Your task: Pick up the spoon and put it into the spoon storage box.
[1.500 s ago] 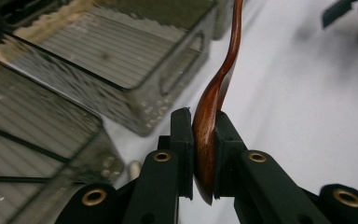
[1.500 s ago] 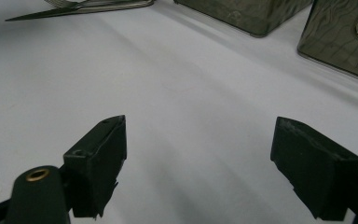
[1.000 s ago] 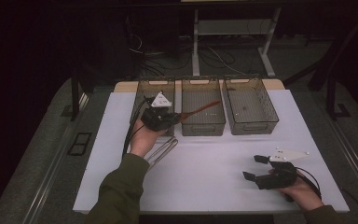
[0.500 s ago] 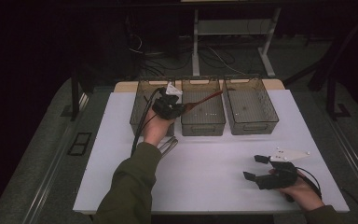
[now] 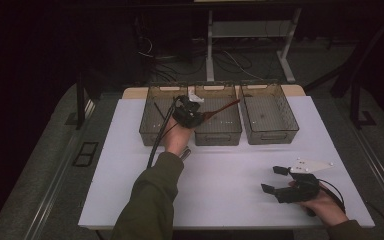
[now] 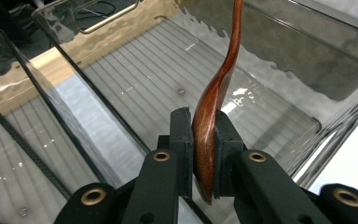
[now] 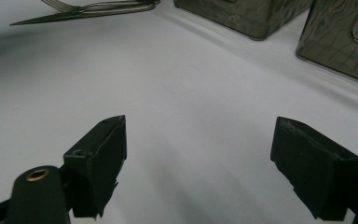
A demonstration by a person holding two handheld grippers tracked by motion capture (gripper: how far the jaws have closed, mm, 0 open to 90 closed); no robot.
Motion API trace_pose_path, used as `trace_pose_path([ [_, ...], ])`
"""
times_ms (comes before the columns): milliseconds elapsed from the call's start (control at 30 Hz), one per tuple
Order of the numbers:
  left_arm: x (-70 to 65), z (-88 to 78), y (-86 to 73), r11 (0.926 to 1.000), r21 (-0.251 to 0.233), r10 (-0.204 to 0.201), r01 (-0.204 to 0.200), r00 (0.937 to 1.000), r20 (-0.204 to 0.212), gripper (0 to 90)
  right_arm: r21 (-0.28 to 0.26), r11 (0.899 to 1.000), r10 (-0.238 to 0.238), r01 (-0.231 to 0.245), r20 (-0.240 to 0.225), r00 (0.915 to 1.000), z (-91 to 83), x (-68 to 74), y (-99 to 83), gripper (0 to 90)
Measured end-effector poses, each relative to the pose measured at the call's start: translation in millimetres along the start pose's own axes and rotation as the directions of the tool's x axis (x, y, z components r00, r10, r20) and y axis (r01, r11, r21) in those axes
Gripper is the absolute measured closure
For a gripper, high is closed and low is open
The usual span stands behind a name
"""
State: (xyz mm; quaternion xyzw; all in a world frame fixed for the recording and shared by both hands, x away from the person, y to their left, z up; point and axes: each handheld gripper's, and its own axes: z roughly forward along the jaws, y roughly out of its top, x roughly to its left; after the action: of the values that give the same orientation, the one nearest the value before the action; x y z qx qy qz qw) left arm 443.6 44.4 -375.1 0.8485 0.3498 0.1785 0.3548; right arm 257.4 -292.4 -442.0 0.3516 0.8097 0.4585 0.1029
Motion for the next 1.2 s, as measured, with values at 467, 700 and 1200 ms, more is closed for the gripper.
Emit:
trace_pose_path([
  [467, -0.6, 5.7, -1.3, 0.9995, 0.032, 0.006, -0.006, 1.0000, 0.005, 77.6, -0.001, 1.000, -0.002, 0.002, -0.001, 1.0000, -0.1, -0.1, -0.1, 17.7],
  [700, -0.8, 4.8, -1.2, 0.9999, 0.013, -0.004, 0.004, 1.0000, 0.006, 70.3, -0.001, 1.000, -0.001, 0.001, -0.001, 1.0000, -0.2, -0.2, -0.1, 17.7],
  [1200, 4.8, -17.2, -7.6, 0.9984, -0.055, -0.009, 0.016, 0.9925, 0.122, 54.9, -0.001, 1.000, 0.005, -0.005, 0.002, 1.0000, 0.4, -0.8, 0.6, 17.7],
])
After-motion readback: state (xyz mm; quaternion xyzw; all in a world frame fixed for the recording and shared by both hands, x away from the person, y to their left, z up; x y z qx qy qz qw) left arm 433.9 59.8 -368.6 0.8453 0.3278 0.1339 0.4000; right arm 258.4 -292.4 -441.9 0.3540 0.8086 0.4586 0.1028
